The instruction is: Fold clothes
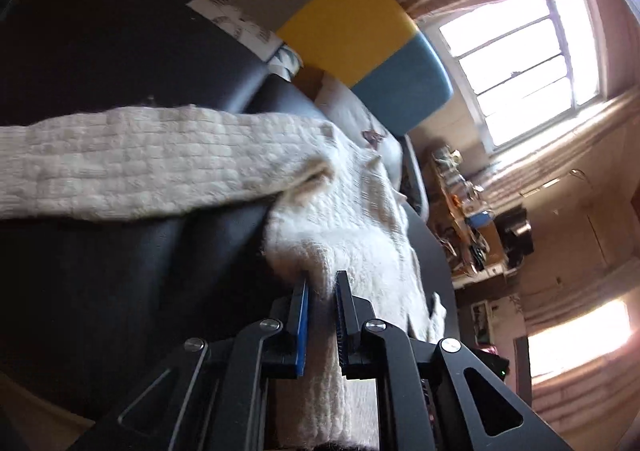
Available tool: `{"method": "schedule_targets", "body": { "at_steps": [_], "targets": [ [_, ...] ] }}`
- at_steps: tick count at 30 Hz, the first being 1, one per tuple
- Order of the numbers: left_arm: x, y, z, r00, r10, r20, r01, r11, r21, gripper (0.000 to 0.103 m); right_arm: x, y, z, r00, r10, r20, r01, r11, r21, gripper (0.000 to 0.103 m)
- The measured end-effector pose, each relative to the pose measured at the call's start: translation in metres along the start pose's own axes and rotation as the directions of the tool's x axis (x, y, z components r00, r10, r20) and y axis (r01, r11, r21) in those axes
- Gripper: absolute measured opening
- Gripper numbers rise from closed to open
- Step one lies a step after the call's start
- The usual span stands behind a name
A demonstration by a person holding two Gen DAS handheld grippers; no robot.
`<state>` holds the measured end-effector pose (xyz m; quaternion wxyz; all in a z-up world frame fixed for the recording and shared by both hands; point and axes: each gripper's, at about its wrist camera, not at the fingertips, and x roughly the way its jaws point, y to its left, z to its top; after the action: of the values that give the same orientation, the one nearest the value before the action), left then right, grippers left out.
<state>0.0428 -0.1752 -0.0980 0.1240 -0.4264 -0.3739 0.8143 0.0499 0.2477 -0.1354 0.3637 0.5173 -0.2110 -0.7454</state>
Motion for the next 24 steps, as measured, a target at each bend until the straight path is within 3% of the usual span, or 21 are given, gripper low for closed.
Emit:
{"method": "schedule_targets", "body": {
  "at_steps": [4, 7, 9, 13, 16, 24],
  "targets": [
    [0.007, 0.030, -0.005, 0.986, 0.168, -0.025, -0.168, 0.985, -0.030, 0.011, -0.009, -0.020, 0.006, 0.996, -0.036, 0.082, 0.028, 0.995, 0.099, 0.041],
    [0.017, 0.039, -0.015, 0.974, 0.218, -0.055, -0.219, 0.975, -0.021, 0.011, -0.007, -0.025, 0.015, 0.987, -0.132, 0.087, 0.123, 0.987, 0.100, 0.038],
    [0.021, 0.044, -0.020, 0.971, 0.230, -0.071, -0.232, 0.972, -0.035, 0.012, -0.003, -0.023, 0.024, 0.986, -0.139, 0.088, 0.132, 0.988, 0.080, 0.037],
    [0.022, 0.051, -0.020, 0.967, 0.243, -0.080, -0.248, 0.967, -0.060, 0.012, 0.019, -0.002, 0.034, 0.989, -0.149, 0.009, 0.149, 0.987, -0.060, 0.037],
    [0.024, 0.050, -0.022, 0.964, 0.246, -0.096, -0.253, 0.966, -0.061, 0.013, 0.036, 0.015, 0.023, 0.976, -0.197, -0.089, 0.176, 0.964, -0.199, 0.038],
    [0.032, 0.050, -0.025, 0.960, 0.245, -0.139, -0.255, 0.965, -0.065, 0.013, 0.061, 0.053, 0.007, 0.917, -0.397, -0.040, 0.339, 0.828, -0.447, 0.041]
  ]
}}
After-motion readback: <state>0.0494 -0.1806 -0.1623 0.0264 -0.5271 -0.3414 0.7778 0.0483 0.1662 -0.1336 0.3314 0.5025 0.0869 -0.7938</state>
